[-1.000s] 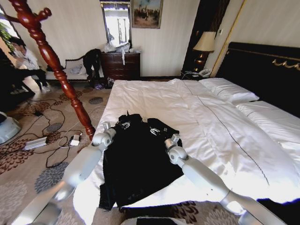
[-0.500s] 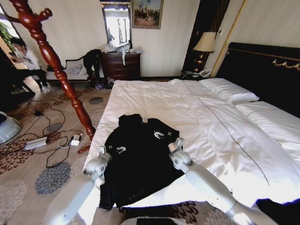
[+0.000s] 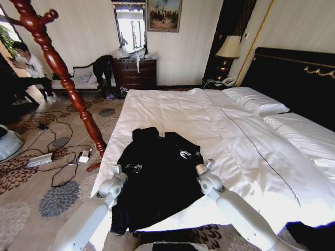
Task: Pick up the clothes from the bed and hang them on the clothes hanger.
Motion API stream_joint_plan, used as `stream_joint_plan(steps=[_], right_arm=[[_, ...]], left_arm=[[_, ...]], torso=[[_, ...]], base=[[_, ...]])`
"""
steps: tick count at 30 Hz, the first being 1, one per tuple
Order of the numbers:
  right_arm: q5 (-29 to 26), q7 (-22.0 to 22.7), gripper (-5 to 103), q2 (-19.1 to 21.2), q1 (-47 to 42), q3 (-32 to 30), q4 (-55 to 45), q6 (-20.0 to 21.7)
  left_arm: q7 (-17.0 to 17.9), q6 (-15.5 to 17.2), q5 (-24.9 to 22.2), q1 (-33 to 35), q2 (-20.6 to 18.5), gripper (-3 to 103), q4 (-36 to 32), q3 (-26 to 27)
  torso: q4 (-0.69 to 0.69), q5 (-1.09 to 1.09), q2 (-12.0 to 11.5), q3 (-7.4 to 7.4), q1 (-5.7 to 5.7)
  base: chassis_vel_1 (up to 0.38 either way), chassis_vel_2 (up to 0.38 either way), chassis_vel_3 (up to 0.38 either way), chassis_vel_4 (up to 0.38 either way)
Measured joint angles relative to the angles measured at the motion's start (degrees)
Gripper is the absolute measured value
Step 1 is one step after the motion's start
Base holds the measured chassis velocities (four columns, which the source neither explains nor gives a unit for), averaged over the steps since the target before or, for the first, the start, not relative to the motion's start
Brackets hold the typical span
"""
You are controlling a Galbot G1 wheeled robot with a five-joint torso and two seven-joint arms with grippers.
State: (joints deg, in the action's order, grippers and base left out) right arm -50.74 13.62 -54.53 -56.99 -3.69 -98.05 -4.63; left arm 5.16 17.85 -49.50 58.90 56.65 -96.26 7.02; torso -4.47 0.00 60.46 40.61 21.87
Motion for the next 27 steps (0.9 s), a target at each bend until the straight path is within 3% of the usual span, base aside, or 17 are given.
stream_joint_plan(steps=[2,4,8,10,16,20,21,25,27], right_arm=[[0.6,0.0,100,0.5,-1.6,-1.8,-0.9,0.0],[0.7,0.0,100,0.5,-2.1,-2.3,-1.1,0.0],[1.8,0.0,100,0.6,-3.7,-3.6,-1.8,0.0],[2.1,0.0,100,0.6,-4.0,-3.7,-1.9,-0.1],[2.0,-0.8,100,0.1,-5.9,-4.1,-2.9,0.5],[-1.6,-0.7,100,-0.4,-6.4,-2.9,-4.6,2.2],[-3.9,0.2,100,-0.3,-6.0,-1.7,-5.9,3.5],[-7.0,2.4,100,0.2,-3.9,0.8,-7.6,5.9],[-8.2,4.8,100,0.8,-1.0,3.8,-7.9,8.2]], left_arm=[[0.0,-0.3,-1.2,-0.3,-0.5,27,-1.0,-0.1],[0.0,-0.4,-1.6,-0.4,-0.8,27,-1.5,-0.1],[0.1,-0.7,-3.8,0.7,-3.3,6,-5.9,1.1],[0.1,-0.6,-4.0,1.0,-3.8,2,-6.5,1.4],[1.3,0.7,-2.4,4.5,-6.3,0,-8.2,1.6],[2.5,1.4,1.1,9.2,-6.5,0,-9.4,1.3],[2.7,1.1,3.8,11.6,-6.3,0,-10.1,1.6],[3.6,0.7,5.8,14.4,-5.3,0,-11.4,3.0],[4.2,0.6,8.0,16.9,-4.3,5,-12.6,5.0]], torso=[[0.01,0.00,0.0,0.00,0.00],[0.00,0.00,0.0,0.00,0.00],[0.03,0.00,0.0,0.00,0.00],[0.02,0.00,0.0,0.00,0.00],[-0.01,0.00,0.0,0.00,0.00],[0.01,-0.01,0.0,0.00,0.00],[0.00,-0.01,0.0,0.00,0.00],[0.01,-0.02,0.0,0.00,0.00],[0.00,0.00,0.0,0.00,0.00]], base=[[0.000,0.000,0.000,0.000],[0.000,0.000,0.000,0.000],[0.000,0.000,0.000,0.000],[0.000,0.000,0.000,0.000],[0.000,0.000,0.000,0.000],[0.000,0.000,0.000,0.000],[0.000,0.000,0.000,0.000],[0.000,0.000,0.000,0.000],[0.000,0.000,0.000,0.000]])
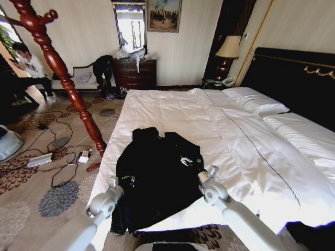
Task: Pick up the clothes from the bed and hang them on the clothes hanger.
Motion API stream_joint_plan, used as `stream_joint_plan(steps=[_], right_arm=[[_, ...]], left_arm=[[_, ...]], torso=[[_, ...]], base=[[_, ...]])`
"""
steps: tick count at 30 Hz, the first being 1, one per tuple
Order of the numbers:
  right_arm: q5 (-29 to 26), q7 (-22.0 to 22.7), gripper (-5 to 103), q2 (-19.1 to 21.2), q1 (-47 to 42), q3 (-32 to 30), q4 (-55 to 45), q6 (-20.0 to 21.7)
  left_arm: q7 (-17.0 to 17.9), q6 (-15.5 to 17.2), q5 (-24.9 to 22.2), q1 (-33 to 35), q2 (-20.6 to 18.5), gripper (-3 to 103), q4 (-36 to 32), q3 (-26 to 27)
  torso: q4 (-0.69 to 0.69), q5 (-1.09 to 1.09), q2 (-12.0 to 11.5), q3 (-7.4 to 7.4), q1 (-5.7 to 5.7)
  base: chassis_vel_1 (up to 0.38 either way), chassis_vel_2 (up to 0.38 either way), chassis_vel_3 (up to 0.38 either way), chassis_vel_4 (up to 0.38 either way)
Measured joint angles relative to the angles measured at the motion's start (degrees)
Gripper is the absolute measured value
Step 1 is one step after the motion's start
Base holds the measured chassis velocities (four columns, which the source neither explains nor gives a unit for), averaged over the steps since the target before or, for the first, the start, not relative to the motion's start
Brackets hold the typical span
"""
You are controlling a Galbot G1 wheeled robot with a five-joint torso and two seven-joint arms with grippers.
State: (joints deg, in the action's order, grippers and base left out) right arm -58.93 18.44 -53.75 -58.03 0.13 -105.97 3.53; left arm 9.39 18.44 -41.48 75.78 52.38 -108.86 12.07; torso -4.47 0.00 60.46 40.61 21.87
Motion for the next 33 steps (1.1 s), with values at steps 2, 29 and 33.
stream_joint_plan(steps=[2,29,33], right_arm=[[-0.5,1.9,100,0.6,4.1,4.0,1.0,1.5],[-27.5,17.4,100,-18.3,28.1,18.4,12.1,18.3],[-27.6,17.4,100,-22.0,30.8,19.8,19.2,18.4]], left_arm=[[1.4,0.8,2.1,2.5,0.6,16,-0.9,1.8],[7.4,3.9,4.4,8.4,5.7,100,-4.3,6.6],[7.7,4.2,4.6,8.5,6.2,100,-3.7,6.8]], torso=[[0.01,0.00,0.0,0.00,0.00],[0.01,-0.01,0.0,0.01,0.00],[0.00,-0.01,0.0,0.01,0.00]], base=[[0.000,0.000,0.000,0.000],[0.000,0.000,0.000,0.000],[0.000,0.000,0.000,0.000]])
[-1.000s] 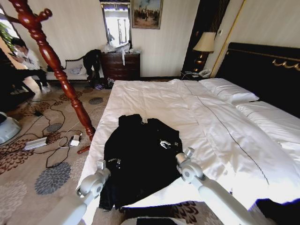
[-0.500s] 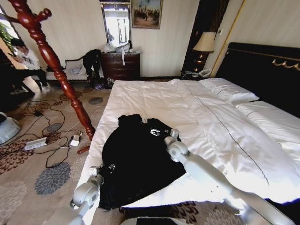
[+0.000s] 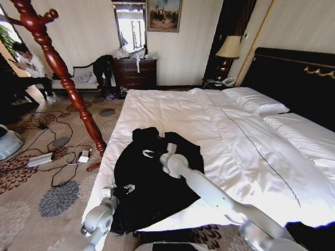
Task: Pick up the clothes from the bed and hang them on the clothes hanger.
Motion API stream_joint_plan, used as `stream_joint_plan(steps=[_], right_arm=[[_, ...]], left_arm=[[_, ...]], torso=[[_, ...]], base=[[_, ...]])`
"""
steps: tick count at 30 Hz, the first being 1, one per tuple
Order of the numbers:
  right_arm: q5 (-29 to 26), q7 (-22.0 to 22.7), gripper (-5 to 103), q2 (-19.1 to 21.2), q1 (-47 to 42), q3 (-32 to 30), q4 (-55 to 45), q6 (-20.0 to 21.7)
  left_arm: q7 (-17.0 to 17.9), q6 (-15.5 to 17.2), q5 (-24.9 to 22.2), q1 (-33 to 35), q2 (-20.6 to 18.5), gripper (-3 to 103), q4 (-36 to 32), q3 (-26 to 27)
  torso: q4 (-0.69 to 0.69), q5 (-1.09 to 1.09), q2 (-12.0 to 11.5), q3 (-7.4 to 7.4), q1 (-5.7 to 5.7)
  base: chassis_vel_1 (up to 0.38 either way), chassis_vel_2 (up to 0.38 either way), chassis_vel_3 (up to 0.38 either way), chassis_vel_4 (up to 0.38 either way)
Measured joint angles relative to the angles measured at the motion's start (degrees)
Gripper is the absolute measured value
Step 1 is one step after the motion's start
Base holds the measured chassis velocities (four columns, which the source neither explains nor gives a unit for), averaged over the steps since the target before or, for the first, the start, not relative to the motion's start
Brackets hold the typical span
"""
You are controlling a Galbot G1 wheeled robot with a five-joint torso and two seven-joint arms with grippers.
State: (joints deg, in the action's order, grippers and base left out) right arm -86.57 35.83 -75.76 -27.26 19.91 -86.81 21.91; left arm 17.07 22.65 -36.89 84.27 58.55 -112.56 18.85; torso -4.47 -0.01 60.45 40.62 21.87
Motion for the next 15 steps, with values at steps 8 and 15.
stream_joint_plan(steps=[8,15], right_arm=[[3.3,-0.5,100,-5.7,3.8,1.2,11.7,0.3],[5.4,-0.9,100,-5.0,5.6,2.9,14.6,0.1]], left_arm=[[0.4,0.4,0.5,-0.1,0.8,100,-0.3,-0.7],[0.3,0.7,0.5,0.1,1.0,100,-1.4,-0.9]], torso=[[0.02,0.01,0.0,0.00,0.00],[0.00,0.01,0.0,0.00,0.00]], base=[[0.000,0.000,0.000,0.000],[0.000,0.000,0.000,0.000]])
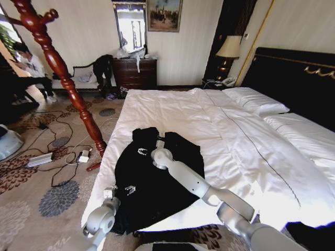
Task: Pick up the clothes from the bed and hang them on the clothes hanger.
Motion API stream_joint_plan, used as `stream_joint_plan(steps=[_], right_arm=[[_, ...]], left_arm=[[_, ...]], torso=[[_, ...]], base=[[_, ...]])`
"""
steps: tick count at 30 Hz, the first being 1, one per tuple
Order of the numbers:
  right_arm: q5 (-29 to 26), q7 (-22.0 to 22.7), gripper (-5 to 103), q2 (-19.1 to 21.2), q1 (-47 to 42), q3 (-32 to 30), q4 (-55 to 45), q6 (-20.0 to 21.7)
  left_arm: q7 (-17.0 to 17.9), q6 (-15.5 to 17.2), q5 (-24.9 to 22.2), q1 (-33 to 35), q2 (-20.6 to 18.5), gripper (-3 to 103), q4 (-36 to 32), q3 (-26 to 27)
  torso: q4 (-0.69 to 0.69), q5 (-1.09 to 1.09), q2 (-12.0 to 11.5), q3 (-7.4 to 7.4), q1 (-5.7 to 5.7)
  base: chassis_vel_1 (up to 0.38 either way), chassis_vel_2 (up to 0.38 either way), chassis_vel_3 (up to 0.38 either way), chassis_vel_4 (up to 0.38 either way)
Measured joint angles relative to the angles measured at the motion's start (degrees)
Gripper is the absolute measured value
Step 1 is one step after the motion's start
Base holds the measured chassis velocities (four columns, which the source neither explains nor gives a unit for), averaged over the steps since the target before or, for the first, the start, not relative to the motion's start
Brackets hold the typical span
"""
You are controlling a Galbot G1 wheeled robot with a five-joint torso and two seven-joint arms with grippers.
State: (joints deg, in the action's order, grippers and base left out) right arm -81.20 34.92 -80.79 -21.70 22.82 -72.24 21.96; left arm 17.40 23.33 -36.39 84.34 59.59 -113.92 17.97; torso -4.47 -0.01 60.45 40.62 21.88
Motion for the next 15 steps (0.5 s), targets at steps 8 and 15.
stream_joint_plan(steps=[8,15], right_arm=[[-2.3,-0.1,100,-1.4,1.8,2.3,2.3,-1.2],[-4.2,-0.4,100,-4.2,6.3,7.1,8.0,-1.6]], left_arm=[[-0.1,0.0,0.8,-0.2,0.5,100,-0.3,-0.2],[0.1,-0.1,1.8,-0.3,1.4,100,-0.9,-0.1]], torso=[[0.01,0.00,0.0,0.00,0.00],[0.02,0.00,0.0,0.00,0.00]], base=[[0.000,0.000,0.000,0.000],[0.000,0.000,0.000,0.000]])
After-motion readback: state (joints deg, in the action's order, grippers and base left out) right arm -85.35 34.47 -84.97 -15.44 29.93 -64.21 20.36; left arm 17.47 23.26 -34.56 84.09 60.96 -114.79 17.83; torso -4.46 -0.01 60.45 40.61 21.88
